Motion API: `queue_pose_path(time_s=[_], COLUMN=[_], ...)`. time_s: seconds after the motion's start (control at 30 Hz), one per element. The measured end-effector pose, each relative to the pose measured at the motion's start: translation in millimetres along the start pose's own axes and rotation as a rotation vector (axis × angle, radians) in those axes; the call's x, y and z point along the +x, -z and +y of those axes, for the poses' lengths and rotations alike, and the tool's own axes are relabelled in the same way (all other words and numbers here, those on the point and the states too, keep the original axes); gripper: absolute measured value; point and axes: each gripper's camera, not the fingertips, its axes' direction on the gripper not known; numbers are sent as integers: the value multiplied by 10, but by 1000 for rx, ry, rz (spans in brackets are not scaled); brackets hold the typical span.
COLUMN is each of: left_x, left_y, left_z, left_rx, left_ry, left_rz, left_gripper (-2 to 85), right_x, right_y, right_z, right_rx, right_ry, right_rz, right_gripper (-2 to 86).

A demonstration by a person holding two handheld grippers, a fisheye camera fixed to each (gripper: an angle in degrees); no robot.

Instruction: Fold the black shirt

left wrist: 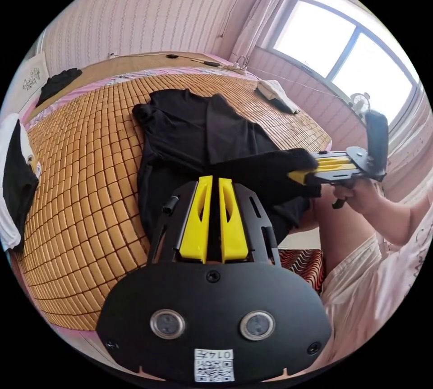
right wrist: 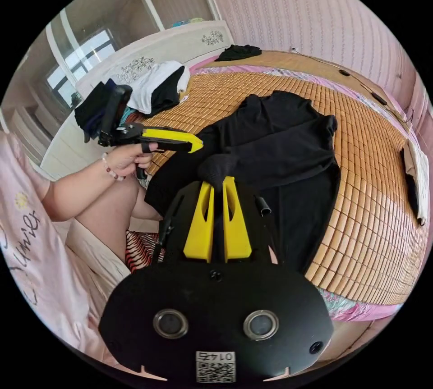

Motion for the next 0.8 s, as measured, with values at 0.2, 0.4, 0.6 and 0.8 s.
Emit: queue_pose_path(time_s=[0.2,0.4,0.6,0.8], left_x=[137,90,-19,-15], left_y=[-598,101,807,669], left_z=[-251,132,532,685], left_rx=[-240,-139,-62,-153], left_ry=[-37,46,158,197], left_rz=[-156,-96,-69,-24], left_gripper=[24,14,21,51], right_x=[74,-358,-891,-972], right_y=[259,-222,-1160,-1163], right_z=[-82,-314,-311,-135], right_rx=[69,-25,-296,-297], right_ry=[-18,159,277,266], right_rz=[-15,-200,-284,-227], right_gripper=[30,43,87,84])
